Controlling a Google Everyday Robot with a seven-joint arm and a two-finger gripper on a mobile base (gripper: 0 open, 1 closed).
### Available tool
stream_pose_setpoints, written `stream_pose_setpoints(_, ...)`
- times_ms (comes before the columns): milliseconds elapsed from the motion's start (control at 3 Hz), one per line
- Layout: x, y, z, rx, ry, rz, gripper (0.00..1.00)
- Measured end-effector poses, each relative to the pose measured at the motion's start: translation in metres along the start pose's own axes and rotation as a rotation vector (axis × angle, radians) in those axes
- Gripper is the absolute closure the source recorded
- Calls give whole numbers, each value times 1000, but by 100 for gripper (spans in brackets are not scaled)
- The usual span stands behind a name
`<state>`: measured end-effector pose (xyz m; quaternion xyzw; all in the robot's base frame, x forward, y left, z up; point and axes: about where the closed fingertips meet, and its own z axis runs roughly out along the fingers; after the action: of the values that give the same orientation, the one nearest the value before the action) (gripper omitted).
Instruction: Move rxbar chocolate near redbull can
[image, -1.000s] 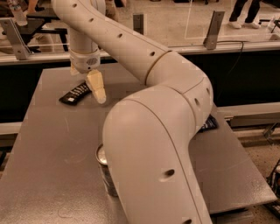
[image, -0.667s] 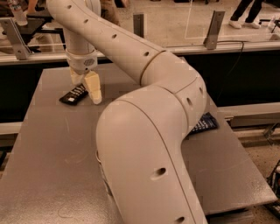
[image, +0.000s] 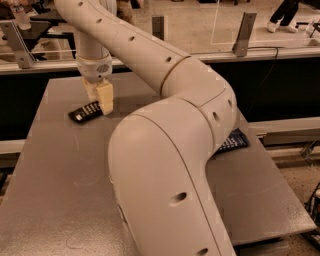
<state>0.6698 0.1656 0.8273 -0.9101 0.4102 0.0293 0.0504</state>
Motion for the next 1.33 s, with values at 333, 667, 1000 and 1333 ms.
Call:
stream_pose_setpoints(333, 0, 0, -5, 0, 0, 0, 93)
stream_pose_setpoints(667, 7, 33, -28, 29, -73, 36, 100)
stream_pose_setpoints(1000, 14, 67, -48, 42, -126, 63, 100)
stream_pose_setpoints(1333, 17, 105, -61, 44, -166, 97, 100)
